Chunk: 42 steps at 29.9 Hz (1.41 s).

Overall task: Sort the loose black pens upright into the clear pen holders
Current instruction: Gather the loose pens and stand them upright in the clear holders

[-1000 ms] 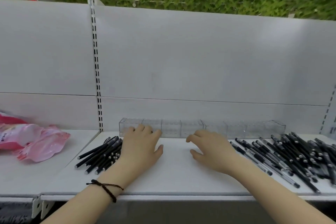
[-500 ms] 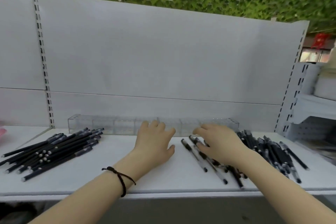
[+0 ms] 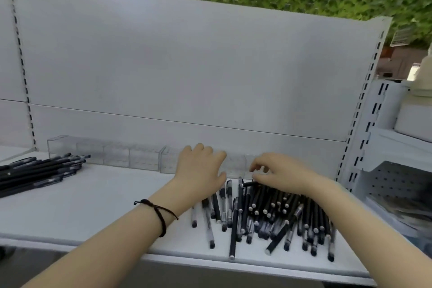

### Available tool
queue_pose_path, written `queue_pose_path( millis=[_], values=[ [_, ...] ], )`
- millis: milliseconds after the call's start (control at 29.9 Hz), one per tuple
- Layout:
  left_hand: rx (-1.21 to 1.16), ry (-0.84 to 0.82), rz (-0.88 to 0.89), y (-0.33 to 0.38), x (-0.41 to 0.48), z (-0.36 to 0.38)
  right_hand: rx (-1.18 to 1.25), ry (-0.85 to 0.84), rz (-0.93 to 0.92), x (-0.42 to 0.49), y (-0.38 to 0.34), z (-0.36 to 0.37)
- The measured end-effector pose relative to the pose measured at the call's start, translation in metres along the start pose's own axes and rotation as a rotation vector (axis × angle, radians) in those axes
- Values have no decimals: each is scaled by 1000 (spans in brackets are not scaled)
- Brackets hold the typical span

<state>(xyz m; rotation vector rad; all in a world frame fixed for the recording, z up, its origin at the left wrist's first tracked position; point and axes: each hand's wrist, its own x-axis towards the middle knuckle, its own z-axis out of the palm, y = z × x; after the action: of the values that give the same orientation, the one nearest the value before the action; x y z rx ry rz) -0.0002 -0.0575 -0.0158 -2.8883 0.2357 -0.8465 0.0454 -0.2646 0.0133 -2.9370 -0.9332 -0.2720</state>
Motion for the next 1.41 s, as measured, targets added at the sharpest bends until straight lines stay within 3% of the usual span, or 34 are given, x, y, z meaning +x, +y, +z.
queue_pose_path(
  millis=[100,234,502,703,904,1071,1205,1405],
  values=[
    [-39,-19,21,9,22,1,47,-37,-36,18,11,-3],
    [-420,-141,73,14,38,9,170,-77,-68,35,28,-1],
    [-508,-121,58,8,39,35,237,-235,-118,31,45,4],
    [-803,-175,-157,8,39,37,235,-177,-197,31,41,11],
    [-1533,-463,-553,11,41,29,216,93,-284,27,28,10],
    [-2068,-656,-744,12,38,23,148,286,-446,24,4,15],
    [-2198,-619,-768,12,41,28,186,319,-501,29,2,23],
    [-2204,-545,-946,5,42,39,267,244,-261,32,17,30]
  ],
)
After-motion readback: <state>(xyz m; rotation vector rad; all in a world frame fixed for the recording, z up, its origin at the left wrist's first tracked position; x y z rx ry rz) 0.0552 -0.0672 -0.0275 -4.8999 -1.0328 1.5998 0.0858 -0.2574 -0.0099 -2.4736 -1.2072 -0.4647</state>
